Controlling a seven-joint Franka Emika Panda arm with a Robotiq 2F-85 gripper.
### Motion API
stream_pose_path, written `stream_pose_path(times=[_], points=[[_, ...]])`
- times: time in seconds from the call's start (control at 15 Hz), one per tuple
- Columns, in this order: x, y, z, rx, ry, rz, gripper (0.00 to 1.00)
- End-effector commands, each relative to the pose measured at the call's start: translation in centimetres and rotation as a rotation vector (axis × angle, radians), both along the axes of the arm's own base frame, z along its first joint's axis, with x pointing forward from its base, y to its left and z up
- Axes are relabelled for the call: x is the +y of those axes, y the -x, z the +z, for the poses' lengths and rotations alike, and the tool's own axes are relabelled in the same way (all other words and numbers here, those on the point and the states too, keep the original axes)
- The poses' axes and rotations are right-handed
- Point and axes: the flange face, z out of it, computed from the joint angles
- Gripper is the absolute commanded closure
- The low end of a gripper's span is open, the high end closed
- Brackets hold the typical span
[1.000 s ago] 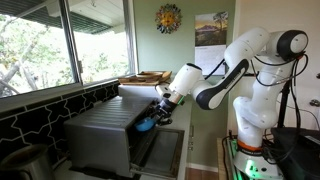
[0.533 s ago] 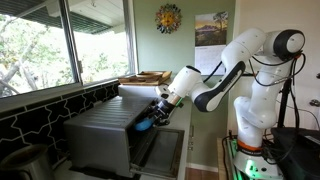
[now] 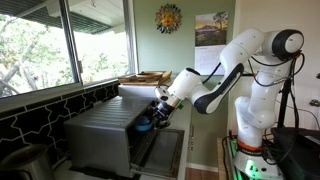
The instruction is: Flip the blue bowl over
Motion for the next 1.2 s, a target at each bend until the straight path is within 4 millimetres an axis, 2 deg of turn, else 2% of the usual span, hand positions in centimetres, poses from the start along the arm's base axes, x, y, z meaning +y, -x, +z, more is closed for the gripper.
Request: stream_pose_path(times=[0.0, 0.27, 0.4, 1.13], points=[[-0.1, 0.3, -0.1, -0.016, -0.014, -0.009, 0.42], [0.0, 0.3, 0.1, -0.023, -0.026, -0.015, 0.11], [-0.1, 0.4, 0.4, -0.030, -0.033, -0.016, 0.00], [-0.9, 1.4, 1.9, -0.060, -0.016, 0.084, 0.00]])
